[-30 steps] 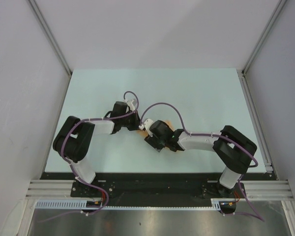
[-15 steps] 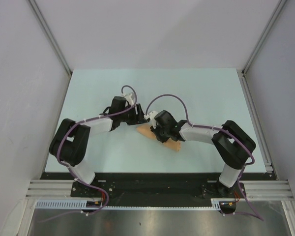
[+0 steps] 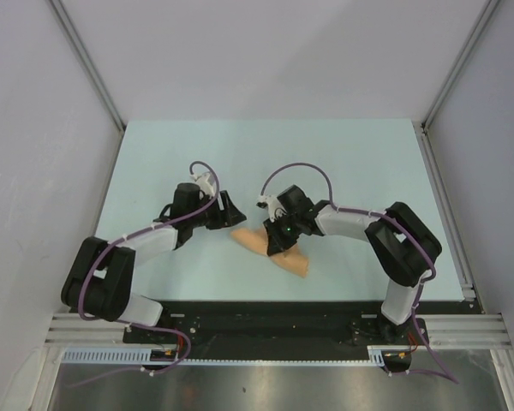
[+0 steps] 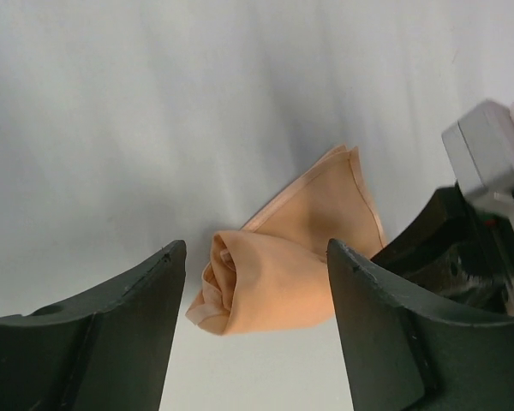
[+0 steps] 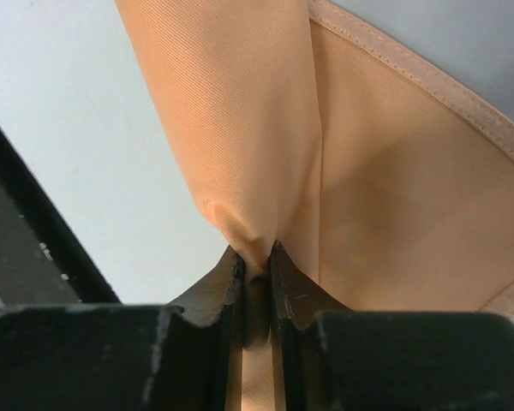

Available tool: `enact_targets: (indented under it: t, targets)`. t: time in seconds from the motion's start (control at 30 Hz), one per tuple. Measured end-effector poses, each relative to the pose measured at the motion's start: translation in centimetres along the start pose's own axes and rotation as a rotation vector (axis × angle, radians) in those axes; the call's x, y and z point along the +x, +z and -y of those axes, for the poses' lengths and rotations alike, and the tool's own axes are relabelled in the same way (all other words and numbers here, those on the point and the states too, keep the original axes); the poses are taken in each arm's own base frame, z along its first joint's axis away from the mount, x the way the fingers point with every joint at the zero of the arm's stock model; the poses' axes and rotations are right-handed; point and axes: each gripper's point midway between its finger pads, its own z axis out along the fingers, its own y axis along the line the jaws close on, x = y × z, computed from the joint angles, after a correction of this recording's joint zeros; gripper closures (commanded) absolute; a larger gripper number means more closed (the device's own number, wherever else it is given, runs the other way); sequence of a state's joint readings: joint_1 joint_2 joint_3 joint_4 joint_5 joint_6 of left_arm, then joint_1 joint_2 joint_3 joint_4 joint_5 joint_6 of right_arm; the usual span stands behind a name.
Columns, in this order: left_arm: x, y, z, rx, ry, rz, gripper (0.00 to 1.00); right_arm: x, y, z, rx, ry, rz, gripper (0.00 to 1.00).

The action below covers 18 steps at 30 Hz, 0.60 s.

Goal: Fold the napkin, place the utensils inside, and roll it up
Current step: Roll the napkin with the utensil

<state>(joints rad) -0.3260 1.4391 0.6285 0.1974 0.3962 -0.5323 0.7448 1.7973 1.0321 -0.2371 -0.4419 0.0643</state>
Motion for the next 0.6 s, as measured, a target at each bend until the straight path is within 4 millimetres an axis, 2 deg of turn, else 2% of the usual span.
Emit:
enact_targets:
  t: [0.3, 0.47, 0.6]
  targets:
    - [3.2, -1.2, -0.1, 0.039, 0.011, -0.019, 0.32, 0.1, 0.0, 0.3, -0.133, 0.144, -0.031, 0.94]
    - [3.0, -1.2, 0.4, 0.061, 0.026, -0.004, 0.37, 0.1, 0.0, 0.5, -0.179, 0.184, -0.045, 0.94]
    - [3.2, -0.6, 0.3, 0.067, 0.030, -0.007, 0.44, 0.1, 0.1, 0.5, -0.200, 0.202, -0.052, 0.93]
